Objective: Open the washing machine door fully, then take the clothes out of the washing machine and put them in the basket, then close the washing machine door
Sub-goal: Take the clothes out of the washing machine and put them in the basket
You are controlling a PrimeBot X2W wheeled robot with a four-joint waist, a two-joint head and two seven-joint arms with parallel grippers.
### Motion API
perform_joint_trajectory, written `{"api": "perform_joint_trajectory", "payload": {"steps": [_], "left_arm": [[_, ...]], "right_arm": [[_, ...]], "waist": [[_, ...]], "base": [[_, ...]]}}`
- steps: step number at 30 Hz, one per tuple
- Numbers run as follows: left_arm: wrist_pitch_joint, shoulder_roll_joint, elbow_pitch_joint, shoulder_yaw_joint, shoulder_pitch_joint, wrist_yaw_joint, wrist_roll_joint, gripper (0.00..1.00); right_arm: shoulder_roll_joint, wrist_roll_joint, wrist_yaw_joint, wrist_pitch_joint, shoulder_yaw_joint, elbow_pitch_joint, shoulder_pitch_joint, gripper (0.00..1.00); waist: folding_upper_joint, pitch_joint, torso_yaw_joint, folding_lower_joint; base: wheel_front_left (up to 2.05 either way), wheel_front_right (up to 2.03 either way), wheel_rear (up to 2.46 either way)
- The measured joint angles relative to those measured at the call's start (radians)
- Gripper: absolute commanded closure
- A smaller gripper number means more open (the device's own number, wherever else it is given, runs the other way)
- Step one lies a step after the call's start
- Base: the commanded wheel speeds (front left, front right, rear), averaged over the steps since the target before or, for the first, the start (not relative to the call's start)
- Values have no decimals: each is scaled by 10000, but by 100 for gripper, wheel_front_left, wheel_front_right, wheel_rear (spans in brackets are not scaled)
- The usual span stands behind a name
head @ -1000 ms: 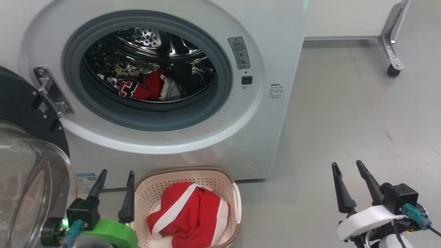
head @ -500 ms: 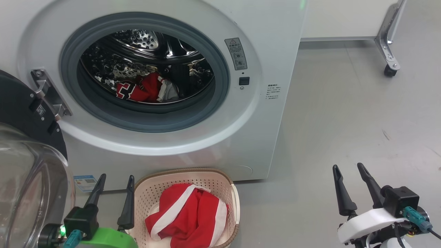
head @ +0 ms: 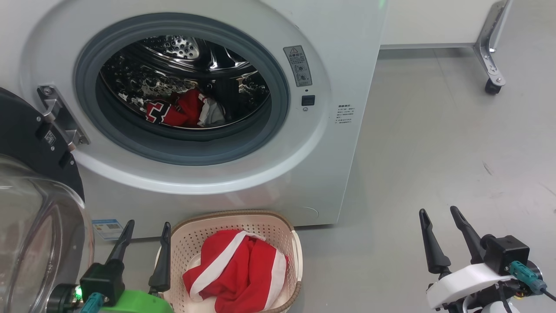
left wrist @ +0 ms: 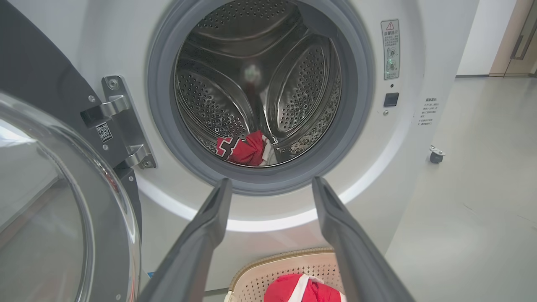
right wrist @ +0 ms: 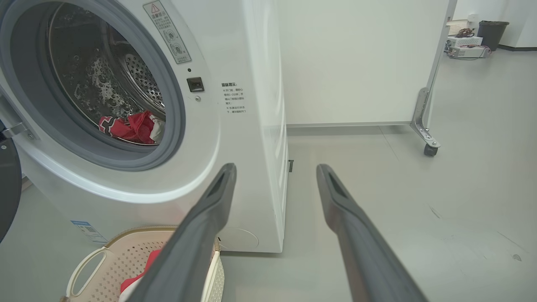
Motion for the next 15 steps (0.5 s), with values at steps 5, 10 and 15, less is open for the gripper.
{"api": "perform_joint_trajectory", "payload": {"steps": [5, 10, 15], "left_arm": [[128, 27, -188, -4, 49, 44, 65, 0], [268, 44, -313, 12, 50, 92, 65, 0], [558, 42, -343, 4, 16, 92, 50, 0]], "right_arm": [[-23, 0, 0, 100, 6, -144, 51, 0], [-46, 0, 0, 134, 54, -313, 50, 0], [-50, 0, 0, 230, 94, -562, 45, 0]], "waist": [[0, 74, 14, 0], [0, 251, -7, 0], [0, 548, -59, 0]], "base": [[0, 0, 0], [0, 0, 0], [0, 0, 0]]}}
